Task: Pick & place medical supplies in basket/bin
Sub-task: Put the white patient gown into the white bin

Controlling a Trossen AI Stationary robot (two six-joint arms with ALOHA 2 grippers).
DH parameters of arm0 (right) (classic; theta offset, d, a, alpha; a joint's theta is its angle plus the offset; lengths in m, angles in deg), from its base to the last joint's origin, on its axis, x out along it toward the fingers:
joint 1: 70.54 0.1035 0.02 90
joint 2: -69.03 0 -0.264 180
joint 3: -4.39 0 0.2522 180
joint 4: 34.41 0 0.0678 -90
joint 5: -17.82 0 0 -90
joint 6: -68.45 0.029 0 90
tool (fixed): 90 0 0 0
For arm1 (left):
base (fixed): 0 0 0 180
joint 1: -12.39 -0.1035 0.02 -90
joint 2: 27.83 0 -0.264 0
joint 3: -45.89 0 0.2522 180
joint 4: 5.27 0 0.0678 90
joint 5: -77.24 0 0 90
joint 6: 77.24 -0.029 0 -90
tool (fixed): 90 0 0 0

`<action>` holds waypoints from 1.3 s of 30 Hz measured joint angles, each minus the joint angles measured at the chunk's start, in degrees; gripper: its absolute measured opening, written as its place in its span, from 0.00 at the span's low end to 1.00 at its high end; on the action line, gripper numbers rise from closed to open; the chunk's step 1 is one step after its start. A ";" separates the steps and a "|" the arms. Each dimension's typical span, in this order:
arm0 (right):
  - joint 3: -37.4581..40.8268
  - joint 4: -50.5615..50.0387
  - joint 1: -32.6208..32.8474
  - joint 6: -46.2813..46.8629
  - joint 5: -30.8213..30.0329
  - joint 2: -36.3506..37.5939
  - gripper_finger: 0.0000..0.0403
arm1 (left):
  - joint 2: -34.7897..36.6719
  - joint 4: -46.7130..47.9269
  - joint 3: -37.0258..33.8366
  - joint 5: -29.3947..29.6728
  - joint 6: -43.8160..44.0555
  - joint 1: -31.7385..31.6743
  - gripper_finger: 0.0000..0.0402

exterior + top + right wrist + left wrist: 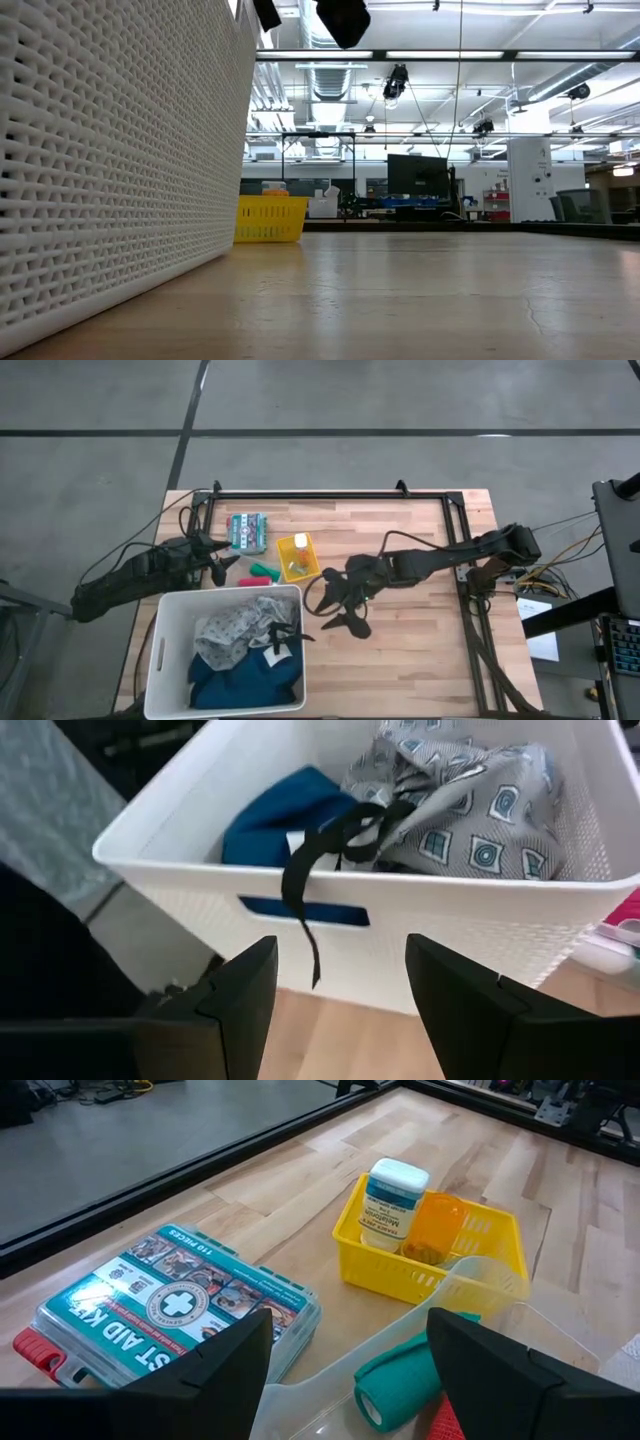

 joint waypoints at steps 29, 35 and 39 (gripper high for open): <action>11.61 26.70 1.53 13.30 1.40 -4.24 0.53 | 0.00 0.00 0.01 0.02 0.00 -0.02 0.68; 11.61 31.28 1.69 13.70 1.40 -6.53 0.53 | 0.00 0.00 0.00 0.02 0.02 0.00 0.68; 11.56 33.33 1.77 14.41 2.27 -7.56 0.53 | 0.00 0.04 0.01 0.00 0.00 -0.02 0.68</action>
